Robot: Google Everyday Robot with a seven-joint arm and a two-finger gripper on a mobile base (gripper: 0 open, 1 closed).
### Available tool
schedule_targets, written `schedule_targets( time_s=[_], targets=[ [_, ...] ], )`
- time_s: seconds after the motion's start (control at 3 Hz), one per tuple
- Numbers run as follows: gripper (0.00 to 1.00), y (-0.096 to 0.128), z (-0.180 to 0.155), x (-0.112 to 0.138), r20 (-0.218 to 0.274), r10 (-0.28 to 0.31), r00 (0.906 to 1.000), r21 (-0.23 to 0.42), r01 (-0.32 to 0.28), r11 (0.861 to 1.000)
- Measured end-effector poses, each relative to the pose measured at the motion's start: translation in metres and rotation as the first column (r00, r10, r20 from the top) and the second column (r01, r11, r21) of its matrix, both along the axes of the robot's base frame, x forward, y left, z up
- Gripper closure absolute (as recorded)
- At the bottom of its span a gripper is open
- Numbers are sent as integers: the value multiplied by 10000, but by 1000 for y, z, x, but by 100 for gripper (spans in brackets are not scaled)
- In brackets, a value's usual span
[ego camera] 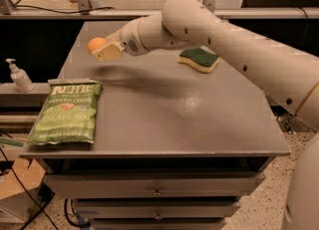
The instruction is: Move orange near green jalapeno chip bag
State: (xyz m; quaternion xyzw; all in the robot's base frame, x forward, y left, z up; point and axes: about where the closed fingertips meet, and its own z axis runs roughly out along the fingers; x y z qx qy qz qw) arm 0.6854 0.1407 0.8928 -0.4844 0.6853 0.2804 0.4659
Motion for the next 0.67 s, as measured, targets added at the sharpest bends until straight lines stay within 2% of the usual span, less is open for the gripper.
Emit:
schedule_targets(
  time_s=[0.33, 0.67],
  targets=[
    [100, 1, -20, -32, -496, 604, 9969, -118, -611, 9981],
    [82, -1, -37, -53, -1113, 1116, 9875, -217, -1147, 9932]
  ],
)
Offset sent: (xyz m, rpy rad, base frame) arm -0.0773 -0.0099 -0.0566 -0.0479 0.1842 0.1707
